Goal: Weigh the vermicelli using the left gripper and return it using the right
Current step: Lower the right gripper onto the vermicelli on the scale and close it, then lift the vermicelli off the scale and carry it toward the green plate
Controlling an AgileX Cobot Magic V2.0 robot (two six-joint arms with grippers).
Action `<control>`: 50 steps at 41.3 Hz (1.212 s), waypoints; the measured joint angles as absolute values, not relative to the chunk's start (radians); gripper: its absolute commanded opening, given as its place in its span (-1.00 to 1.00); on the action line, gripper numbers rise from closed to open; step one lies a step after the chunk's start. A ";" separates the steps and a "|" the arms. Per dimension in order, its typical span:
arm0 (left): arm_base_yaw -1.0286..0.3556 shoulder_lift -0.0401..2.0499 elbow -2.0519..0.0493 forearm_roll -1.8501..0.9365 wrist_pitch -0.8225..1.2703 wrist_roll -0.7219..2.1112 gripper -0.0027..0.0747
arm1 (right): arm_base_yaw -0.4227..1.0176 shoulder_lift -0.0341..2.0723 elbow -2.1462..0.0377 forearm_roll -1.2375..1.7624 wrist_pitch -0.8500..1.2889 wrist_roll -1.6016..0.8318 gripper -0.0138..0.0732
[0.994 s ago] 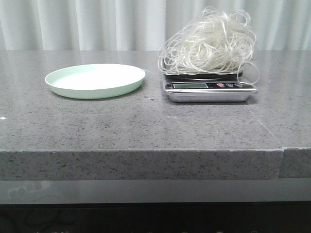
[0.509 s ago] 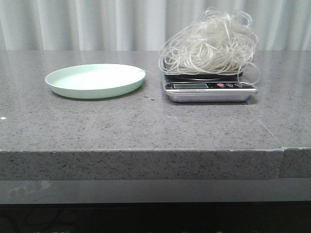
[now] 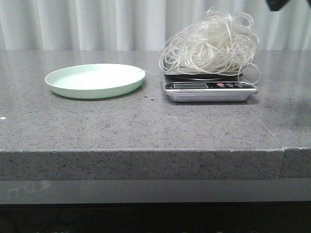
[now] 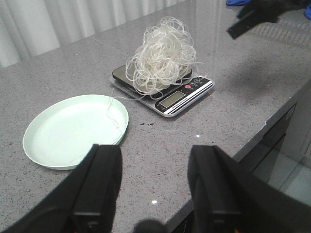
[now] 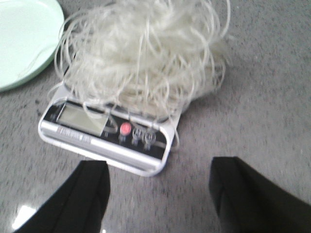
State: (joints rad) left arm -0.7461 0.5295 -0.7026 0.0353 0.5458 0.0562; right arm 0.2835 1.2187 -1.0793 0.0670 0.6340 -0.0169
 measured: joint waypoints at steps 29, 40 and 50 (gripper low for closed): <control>-0.746 0.530 -0.703 0.035 0.546 0.056 0.07 | 0.285 1.752 -1.536 0.067 0.697 -0.017 0.33; -0.746 0.530 -0.703 0.035 0.546 0.056 0.07 | 0.285 1.773 -1.555 0.067 0.725 -0.019 -0.27; -0.746 0.530 -0.703 0.035 0.546 0.056 0.07 | 0.297 1.777 -1.594 0.067 0.765 -0.019 -0.33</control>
